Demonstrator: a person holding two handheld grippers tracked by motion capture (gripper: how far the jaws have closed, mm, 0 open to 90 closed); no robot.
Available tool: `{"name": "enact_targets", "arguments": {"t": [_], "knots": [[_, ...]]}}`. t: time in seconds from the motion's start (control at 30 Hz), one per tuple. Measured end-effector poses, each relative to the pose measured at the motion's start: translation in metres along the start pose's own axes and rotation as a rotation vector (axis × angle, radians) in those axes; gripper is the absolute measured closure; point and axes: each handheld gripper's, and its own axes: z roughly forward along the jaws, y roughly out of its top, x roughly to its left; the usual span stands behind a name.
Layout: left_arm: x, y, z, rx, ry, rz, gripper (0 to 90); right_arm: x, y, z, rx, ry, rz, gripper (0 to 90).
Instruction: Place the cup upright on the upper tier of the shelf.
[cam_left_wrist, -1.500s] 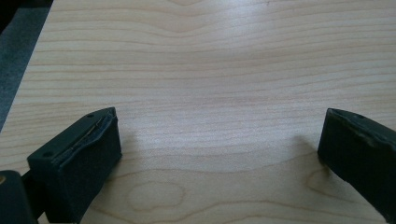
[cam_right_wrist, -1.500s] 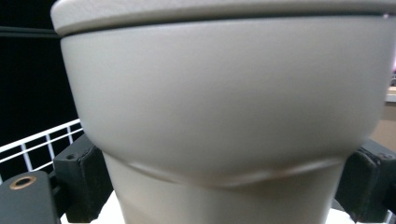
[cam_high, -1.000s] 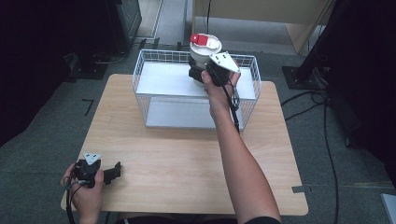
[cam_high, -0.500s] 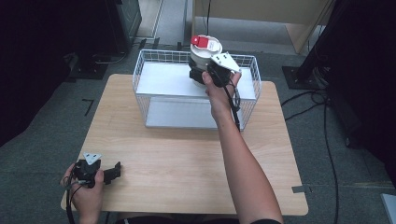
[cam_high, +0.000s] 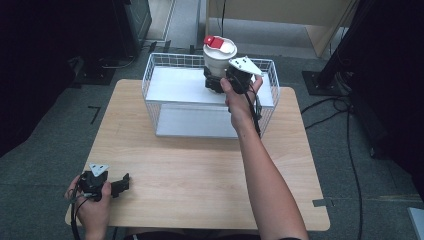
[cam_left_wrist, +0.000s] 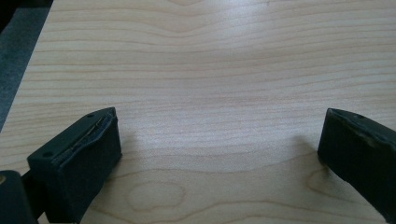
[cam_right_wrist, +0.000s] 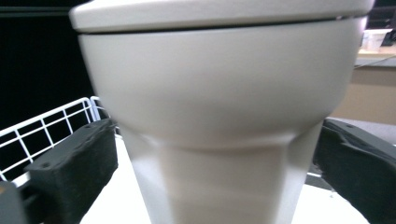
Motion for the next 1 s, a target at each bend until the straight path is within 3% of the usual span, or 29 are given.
{"name": "enact_targets", "arguments": {"t": [0.03,0.27,0.3,0.4,0.53,1.0], "knots": [[0.0,0.0,0.0,0.0,0.0,0.0,0.0,0.001,0.0,-0.001,-0.003,-0.013,-0.015,12.6],[0.0,0.0,0.0,0.0,0.0,0.0,0.0,0.003,-0.001,-0.002,-0.007,-0.024,-0.026,12.9],[0.0,0.0,0.0,0.001,0.0,0.0,0.0,0.003,-0.002,-0.003,-0.008,-0.026,-0.028,3.0],[0.0,0.0,0.0,0.001,0.0,0.0,0.0,0.004,-0.003,-0.005,0.002,-0.011,-0.045,0.0],[0.0,0.0,0.0,0.0,0.0,0.0,0.0,0.007,-0.007,-0.015,-0.007,-0.012,-0.075,0.0],[0.0,0.0,0.0,0.002,0.0,0.002,0.0,-0.01,-0.026,-0.056,-0.019,-0.016,-0.055,0.0]]}}
